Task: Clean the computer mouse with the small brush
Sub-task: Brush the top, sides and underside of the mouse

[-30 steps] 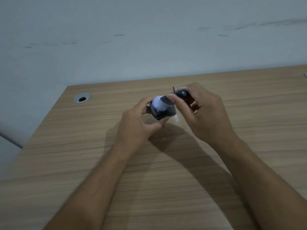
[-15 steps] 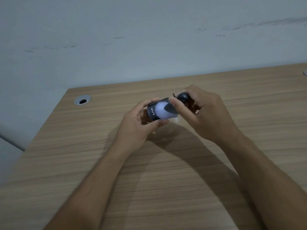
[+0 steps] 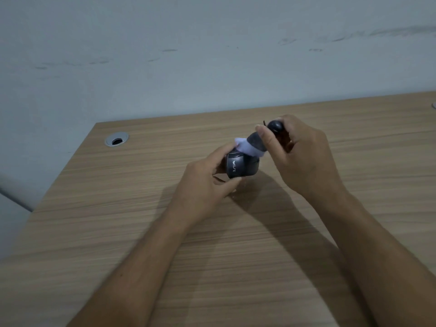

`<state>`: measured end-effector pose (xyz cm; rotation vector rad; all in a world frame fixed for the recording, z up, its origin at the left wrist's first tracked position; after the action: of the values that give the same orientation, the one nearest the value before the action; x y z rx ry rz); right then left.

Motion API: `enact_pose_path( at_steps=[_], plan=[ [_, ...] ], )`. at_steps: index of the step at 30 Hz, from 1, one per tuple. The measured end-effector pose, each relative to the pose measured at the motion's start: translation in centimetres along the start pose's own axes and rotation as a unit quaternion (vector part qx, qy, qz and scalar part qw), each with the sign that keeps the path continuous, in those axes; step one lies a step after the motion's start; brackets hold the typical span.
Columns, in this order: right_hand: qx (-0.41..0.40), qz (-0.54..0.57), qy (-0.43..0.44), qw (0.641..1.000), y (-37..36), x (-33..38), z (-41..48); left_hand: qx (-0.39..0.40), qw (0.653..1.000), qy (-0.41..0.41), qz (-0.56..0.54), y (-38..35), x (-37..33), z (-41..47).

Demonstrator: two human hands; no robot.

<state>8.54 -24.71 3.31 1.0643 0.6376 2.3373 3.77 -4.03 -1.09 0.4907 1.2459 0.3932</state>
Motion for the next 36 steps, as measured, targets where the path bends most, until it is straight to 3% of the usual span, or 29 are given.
enact_pose_path(
  at_steps=[4, 6, 9, 11, 16, 22, 27, 33, 36],
  plan=[
    [0.061, 0.036, 0.047, 0.996, -0.5, 1.8, -0.5, -0.01, 1.0, 0.013, -0.026, 0.1, 0.2, 0.1],
    [0.081, 0.035, 0.07, 0.994, -0.9, 2.1, -0.7, -0.012, 0.995, 0.032, -0.093, 0.2, 0.1, 0.2],
    [0.038, 0.004, 0.038, 0.999, -0.8, 0.6, -0.4, -0.017, 0.969, 0.081, -0.234, 0.4, 0.8, 0.5],
    [0.01, -0.001, 0.008, 1.0, -0.6, -0.1, -0.3, -0.019, 0.962, 0.101, -0.253, 0.6, 0.8, 0.5],
    [0.043, 0.014, 0.038, 0.998, -0.6, 0.4, -0.3, -0.047, 0.928, 0.112, -0.353, 0.7, 0.7, 0.6],
    [-0.009, -0.001, -0.026, 1.0, -0.4, -1.3, -0.2, -0.044, 0.976, 0.098, -0.191, 0.5, 0.5, 0.3],
    [0.047, 0.019, 0.08, 0.996, -0.9, 1.9, -0.8, -0.088, 0.992, 0.081, -0.03, 1.1, -0.3, 0.2],
    [-0.032, -0.01, 0.022, 0.999, -0.3, 0.6, -0.5, -0.083, 0.996, 0.016, 0.003, 1.3, -0.6, 0.0],
    [-0.006, 0.023, 0.059, 0.998, -0.6, 2.4, -0.8, -0.067, 0.997, 0.012, 0.033, 0.8, -0.8, 0.2]
  ],
)
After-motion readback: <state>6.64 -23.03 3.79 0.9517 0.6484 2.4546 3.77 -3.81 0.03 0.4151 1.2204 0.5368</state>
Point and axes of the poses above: each hand's wrist, its own z-axis towards the middle knuckle, its own y-axis out of the back of the hand, x = y × z, the point moved 3 cm from there along z, towards the middle knuckle, and after that the axes turned 7 degrees about x, right-handed, at the moved point
